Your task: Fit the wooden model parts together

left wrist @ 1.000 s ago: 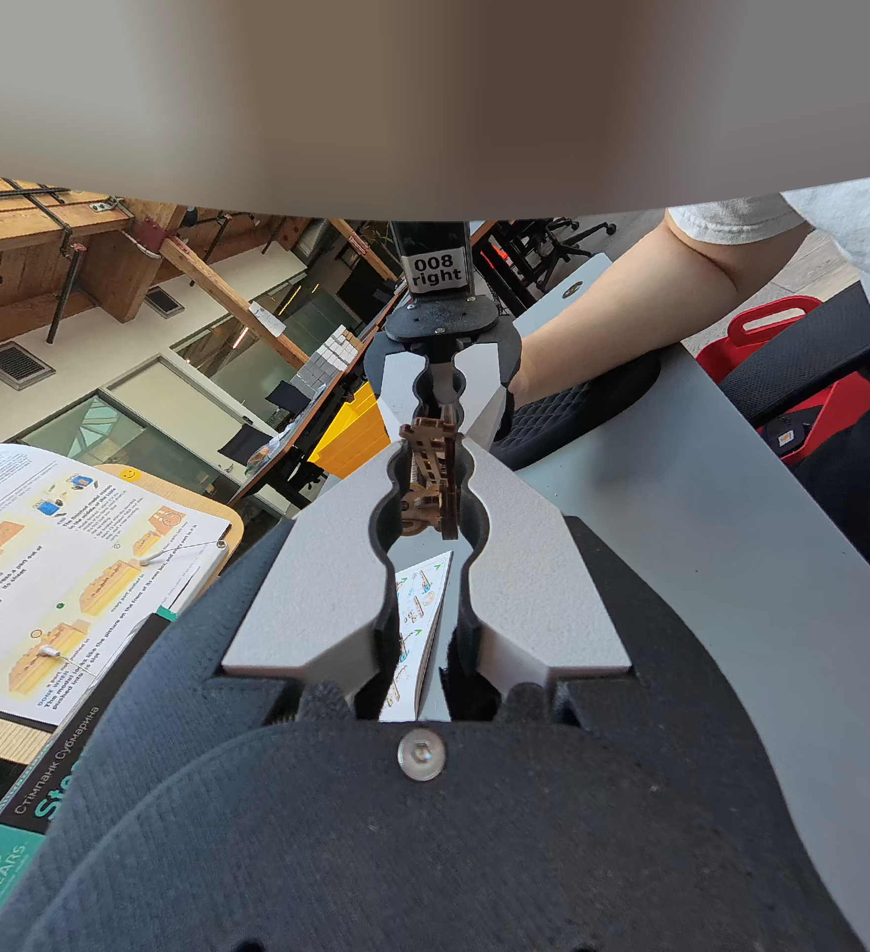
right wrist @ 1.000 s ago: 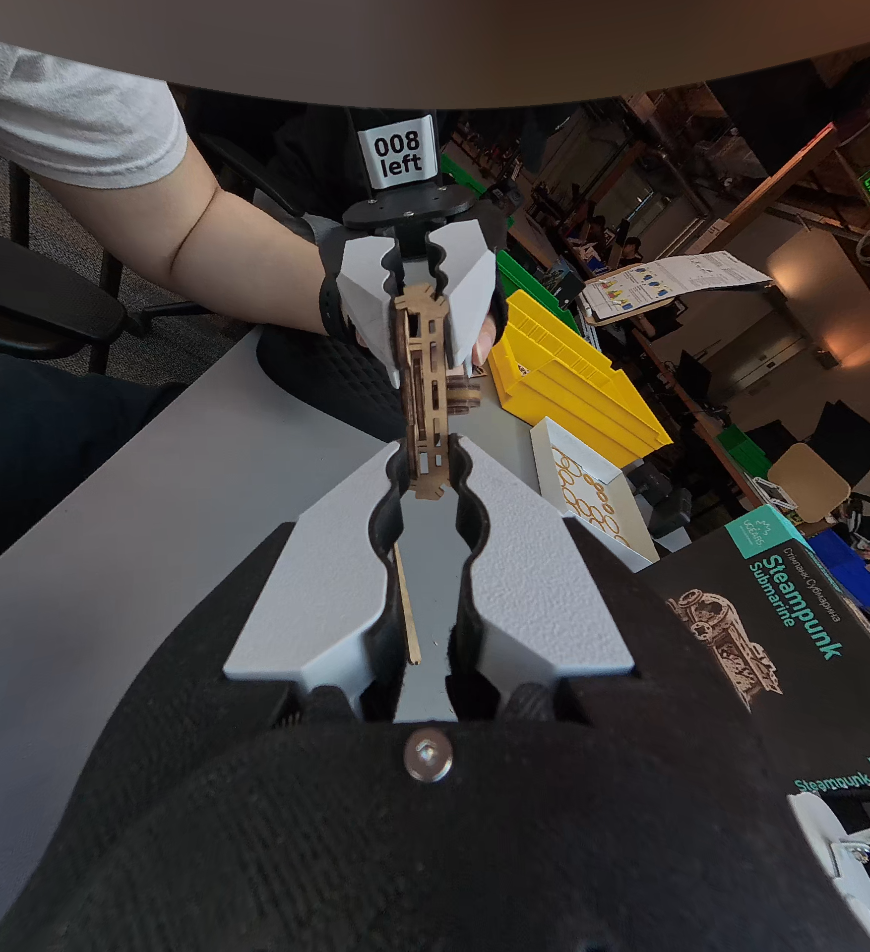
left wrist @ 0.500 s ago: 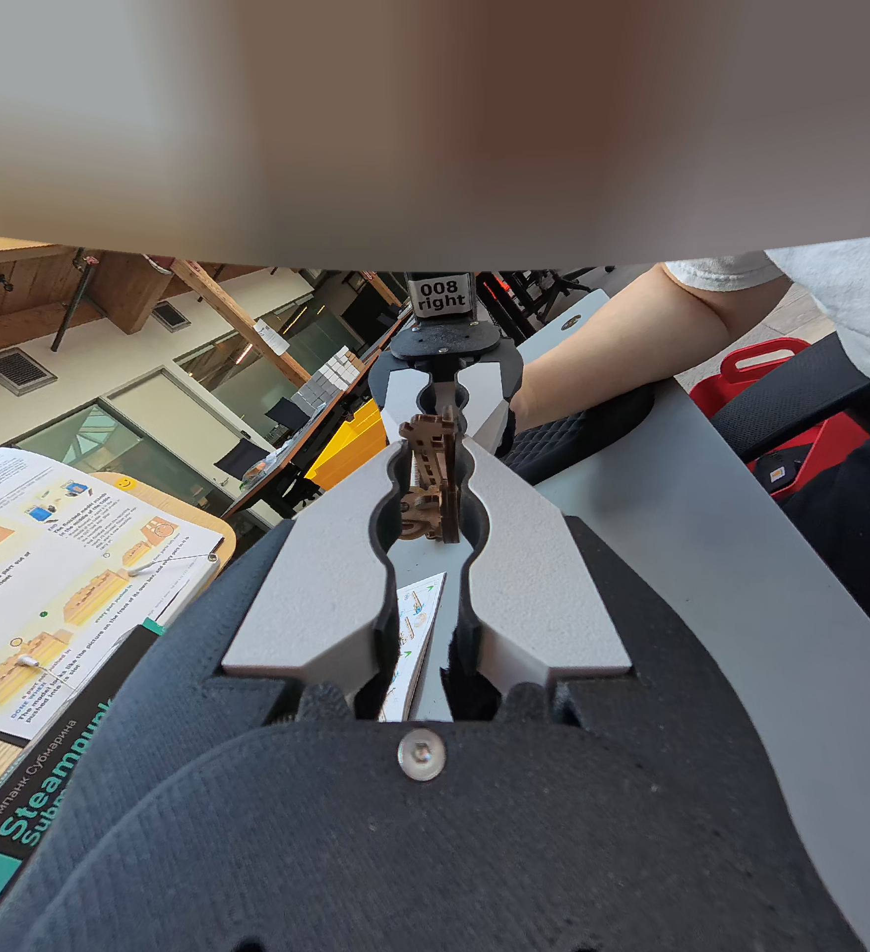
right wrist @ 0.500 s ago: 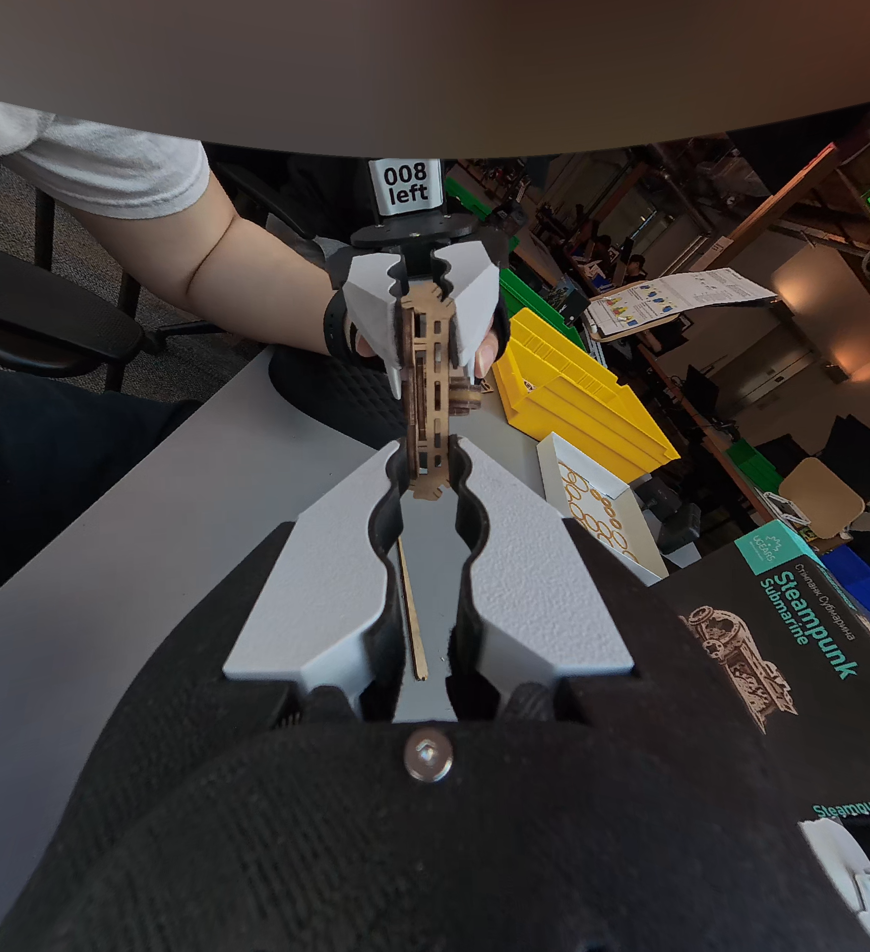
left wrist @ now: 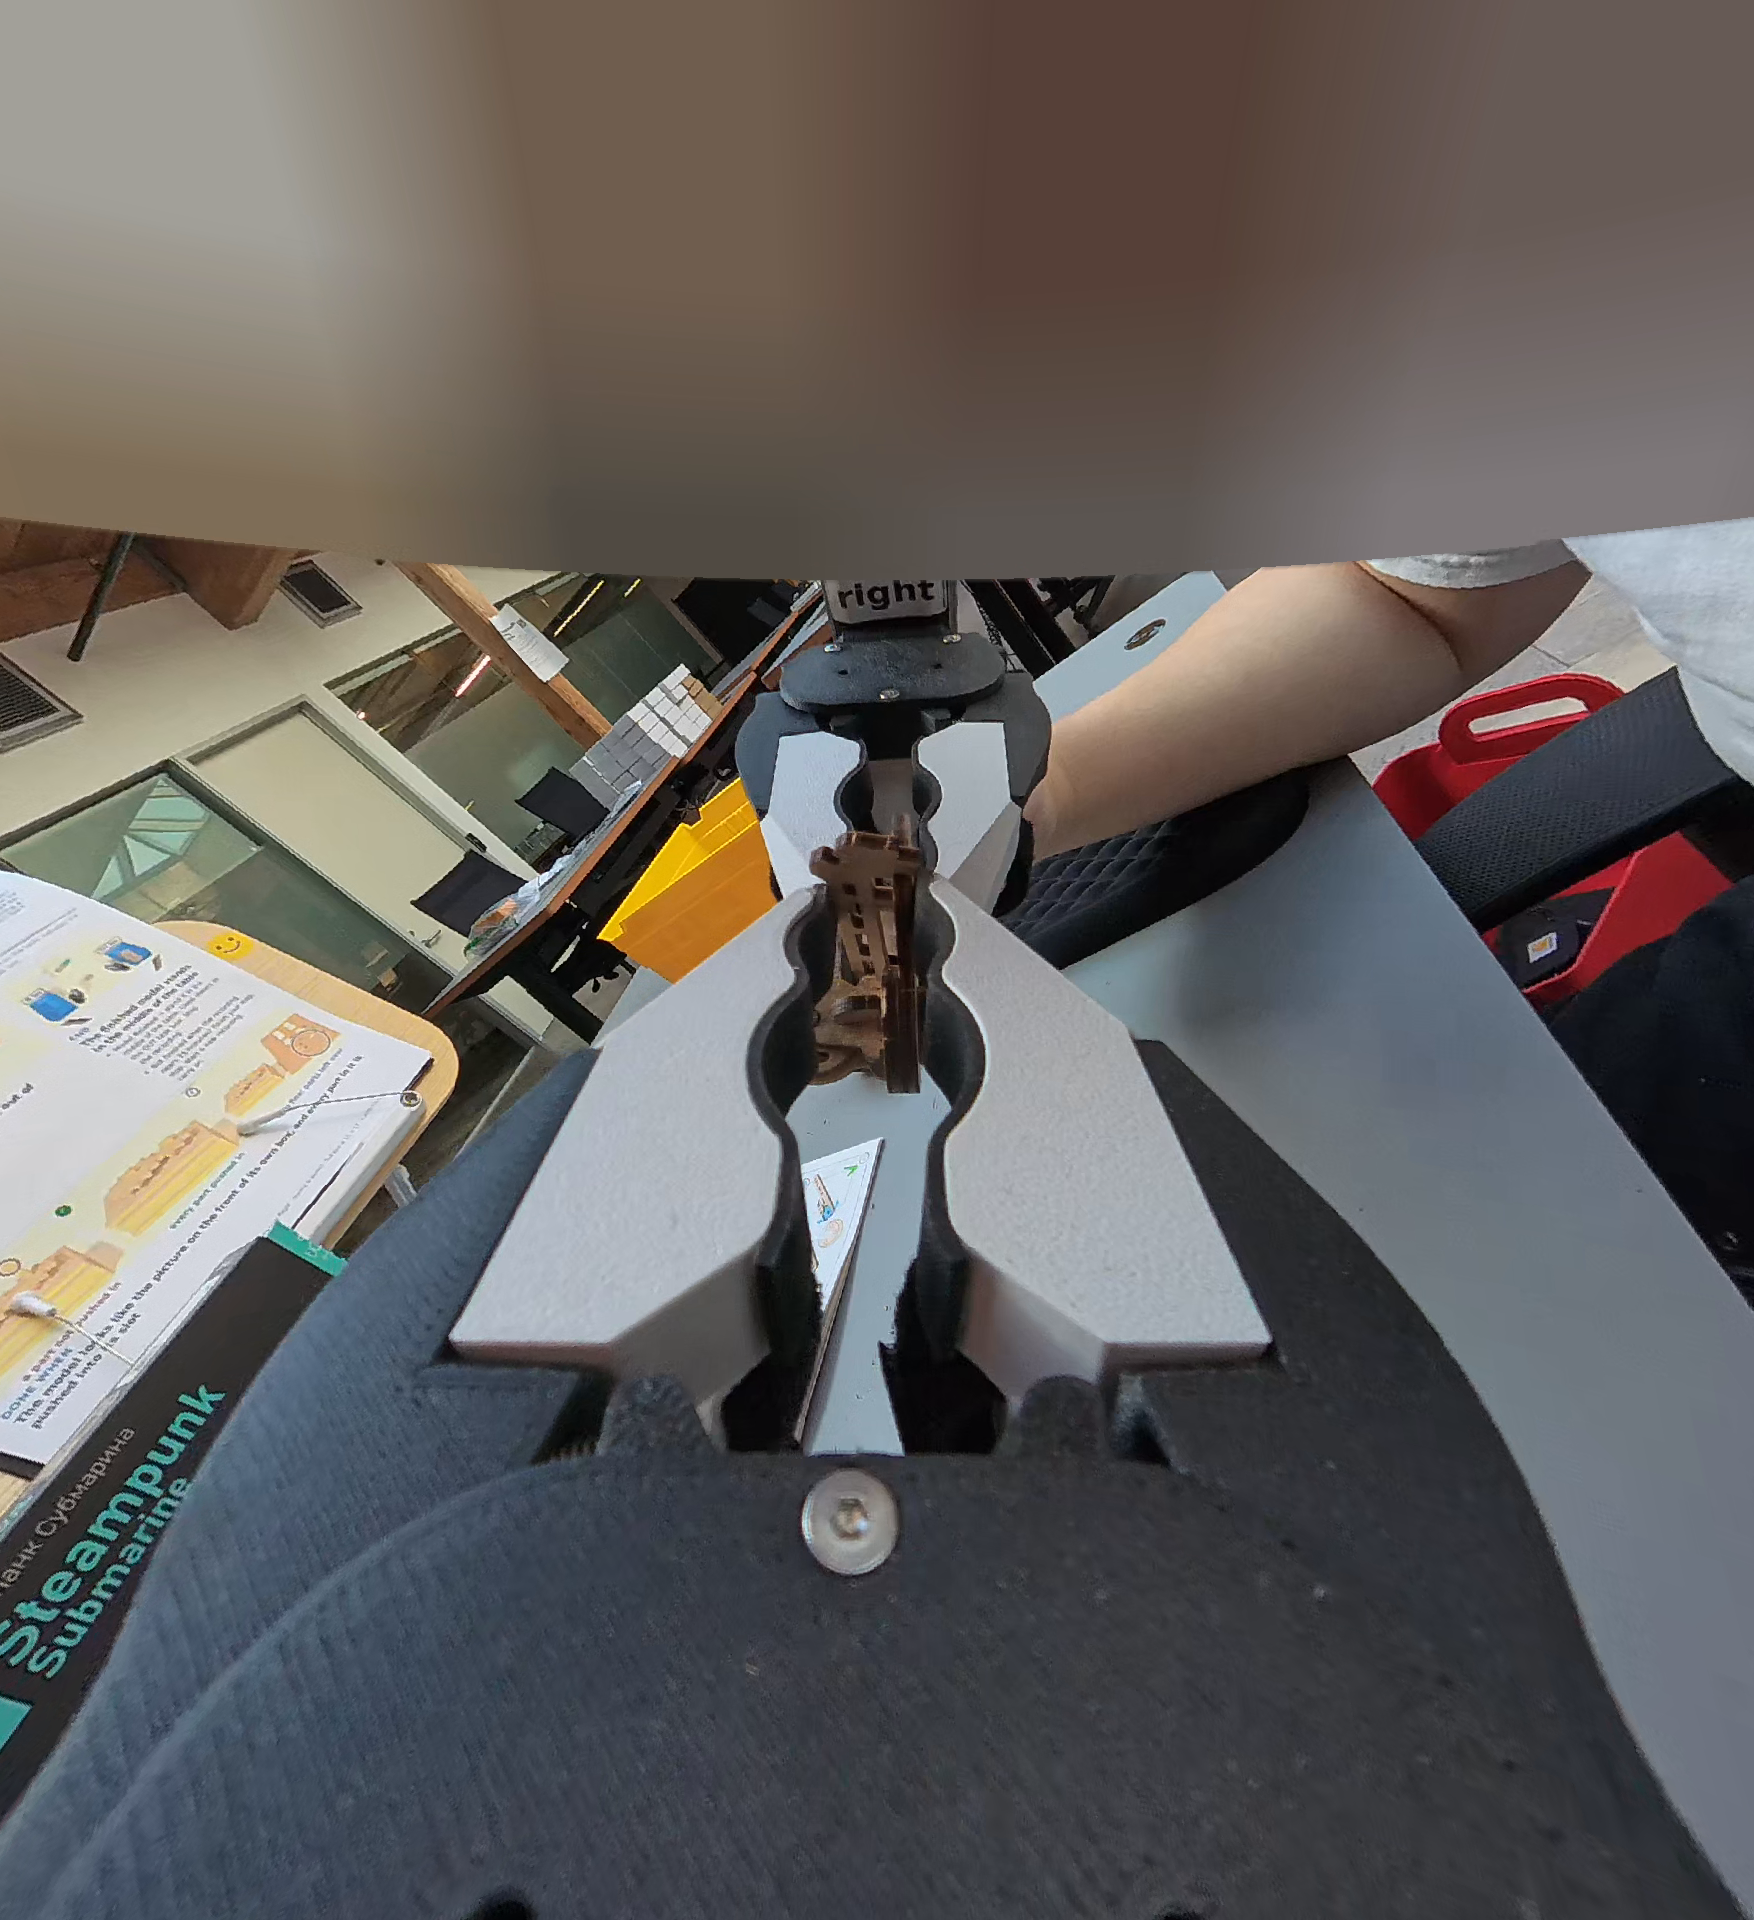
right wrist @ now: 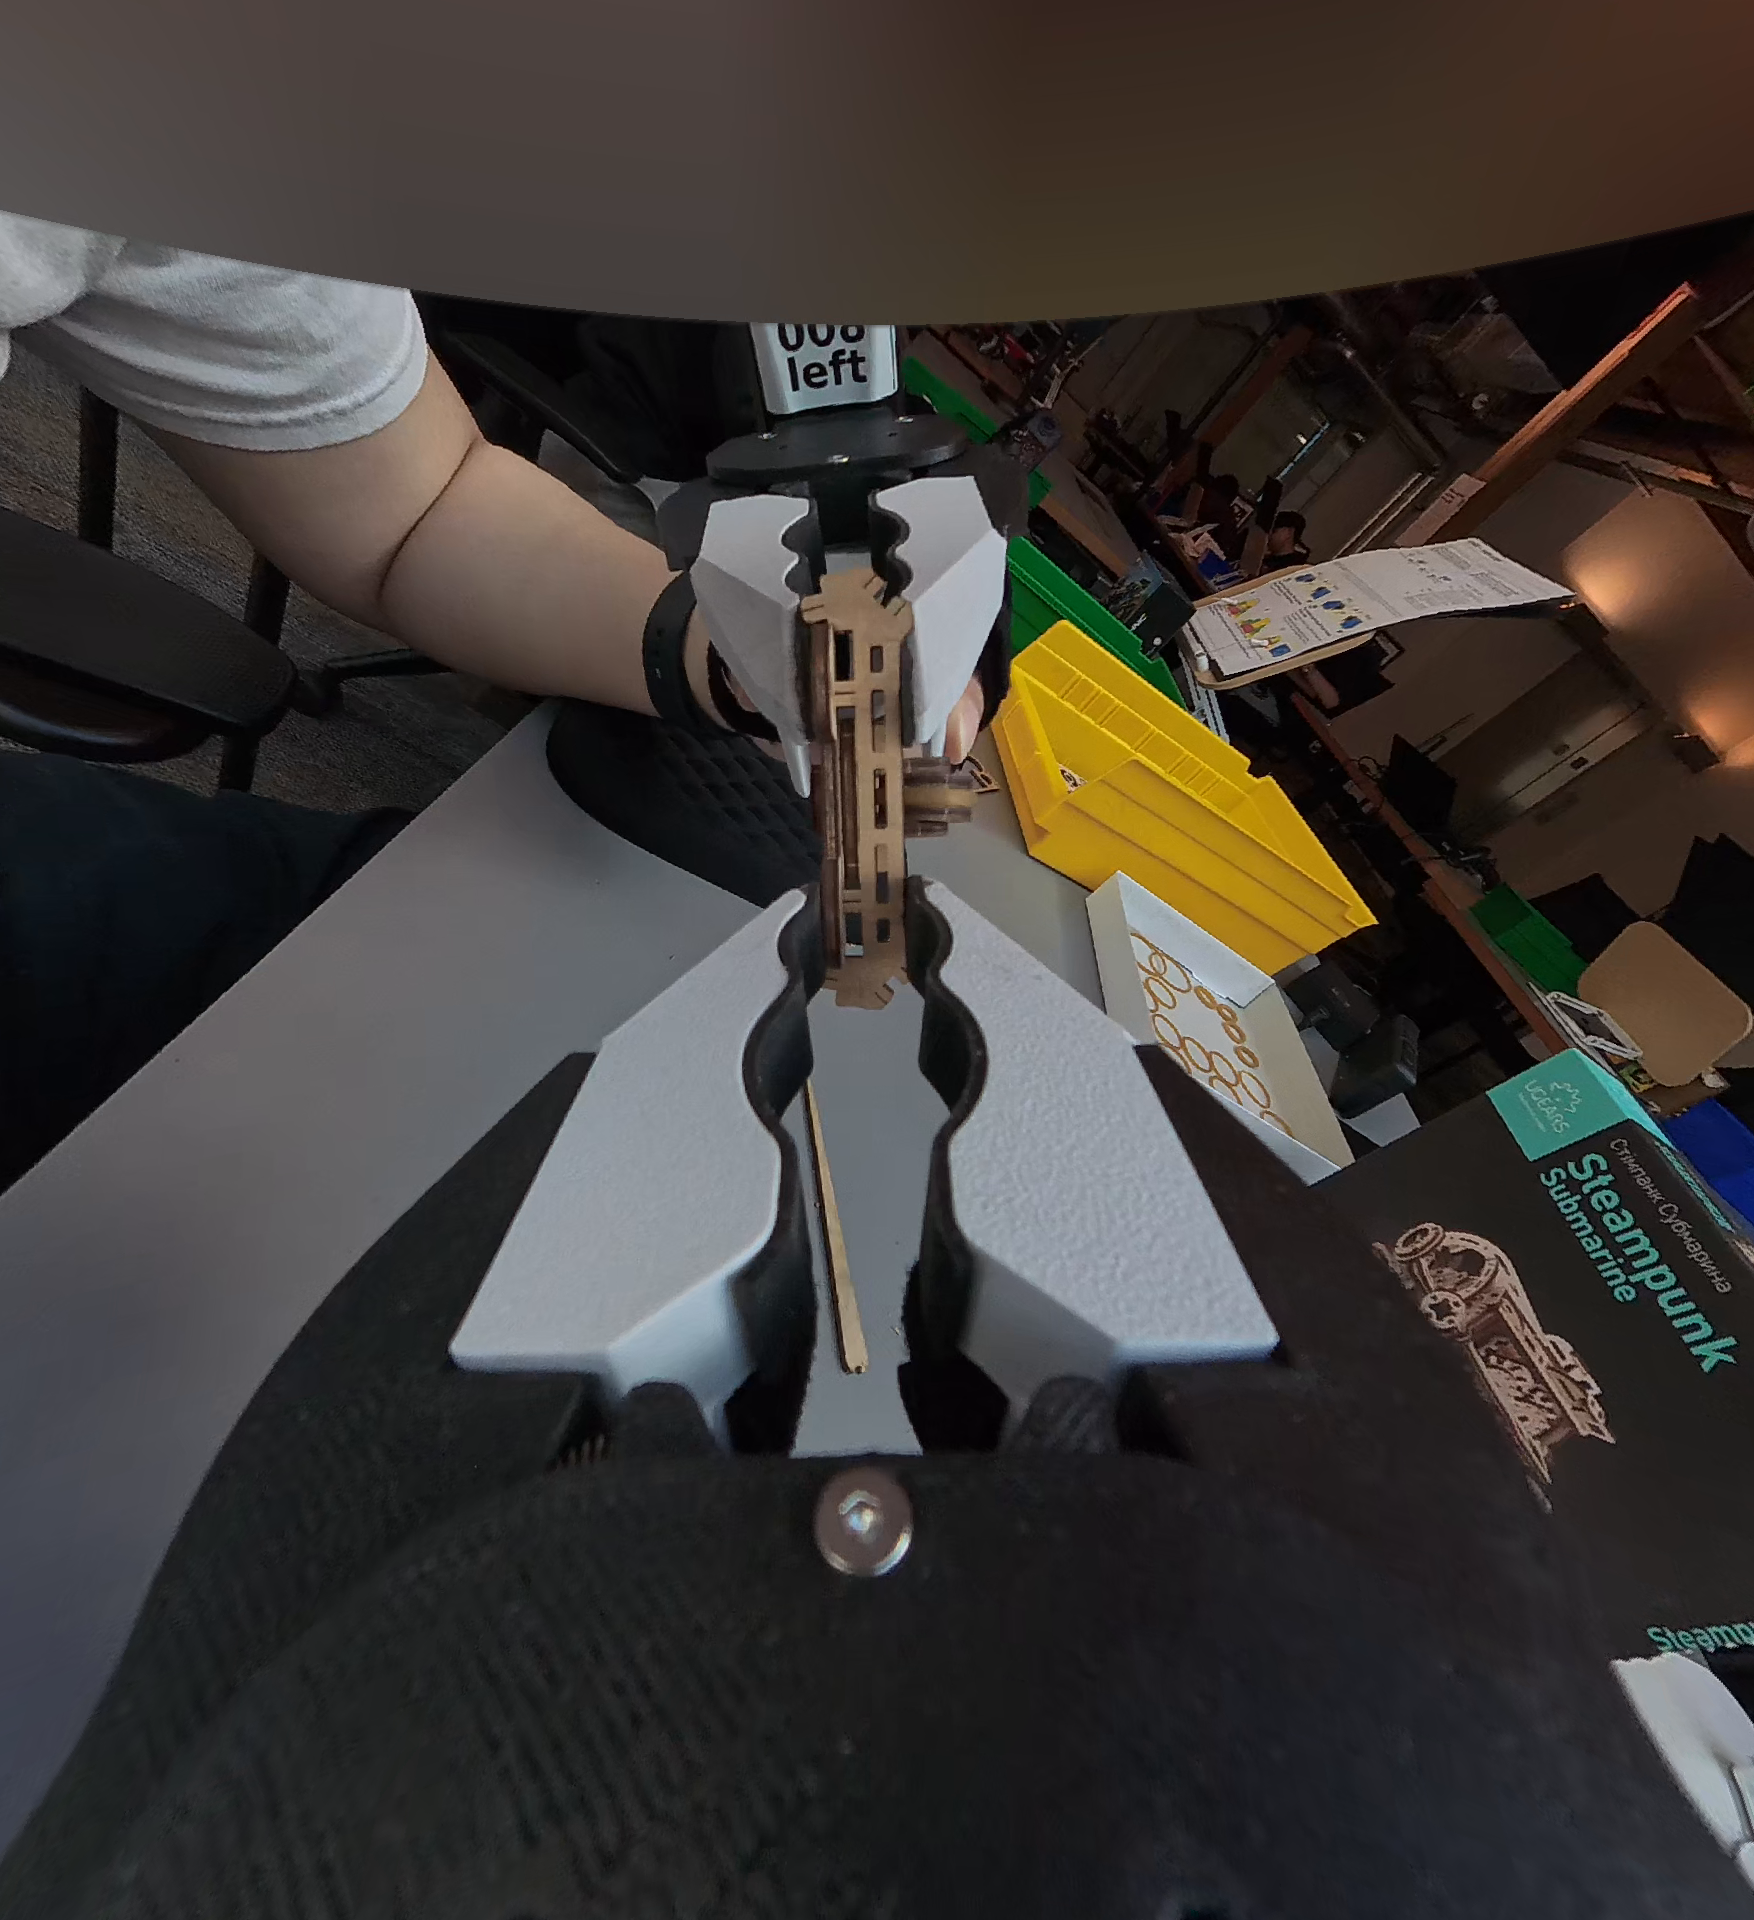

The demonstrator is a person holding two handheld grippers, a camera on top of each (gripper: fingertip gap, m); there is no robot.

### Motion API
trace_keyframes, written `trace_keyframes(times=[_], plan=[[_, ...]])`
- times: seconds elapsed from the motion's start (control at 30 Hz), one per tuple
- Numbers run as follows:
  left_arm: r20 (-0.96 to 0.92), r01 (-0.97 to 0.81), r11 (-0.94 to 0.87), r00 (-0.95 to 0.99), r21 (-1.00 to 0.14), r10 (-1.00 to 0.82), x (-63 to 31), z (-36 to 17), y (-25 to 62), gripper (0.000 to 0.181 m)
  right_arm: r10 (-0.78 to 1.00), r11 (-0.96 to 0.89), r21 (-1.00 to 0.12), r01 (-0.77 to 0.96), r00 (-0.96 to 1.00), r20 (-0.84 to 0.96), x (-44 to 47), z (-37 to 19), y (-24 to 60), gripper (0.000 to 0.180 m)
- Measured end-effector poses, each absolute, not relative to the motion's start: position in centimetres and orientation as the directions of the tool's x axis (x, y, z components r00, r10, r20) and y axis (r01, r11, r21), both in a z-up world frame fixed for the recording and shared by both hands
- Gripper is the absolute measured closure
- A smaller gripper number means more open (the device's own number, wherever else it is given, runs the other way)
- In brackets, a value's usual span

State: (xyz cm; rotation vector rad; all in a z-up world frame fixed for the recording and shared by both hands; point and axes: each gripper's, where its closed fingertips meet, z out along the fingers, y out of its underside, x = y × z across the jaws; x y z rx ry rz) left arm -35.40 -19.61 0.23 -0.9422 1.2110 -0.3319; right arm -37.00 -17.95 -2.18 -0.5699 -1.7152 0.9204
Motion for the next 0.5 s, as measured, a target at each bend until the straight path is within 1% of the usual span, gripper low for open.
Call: trace_keyframes(times=[0.27, 0.33, 0.43, 0.5], plan=[[-0.575, -0.241, 0.523, 0.405, -0.817, -0.711, -35.6, 0.3, -18.9, 0.168, 0.802, 0.498, -0.866, -0.044, -0.358, 0.479, -37.2, -2.3, -17.5, 0.166], [-0.587, -0.261, 0.526, 0.407, -0.809, -0.7, -35.7, 0.0, -18.6, 0.168, 0.813, 0.482, -0.876, -0.023, -0.36, 0.457, -37.4, -2.6, -17.1, 0.165], [-0.6, -0.289, 0.526, 0.408, -0.8, -0.688, -35.6, -0.4, -18.3, 0.168, 0.81, 0.5, -0.866, -0.01, -0.349, 0.471, -37.5, -2.9, -16.8, 0.165], [-0.603, -0.298, 0.525, 0.418, -0.797, -0.679, -35.7, -0.5, -18.1, 0.168, 0.809, 0.509, -0.861, -0.001, -0.342, 0.478, -37.5, -3.0, -16.7, 0.162]])
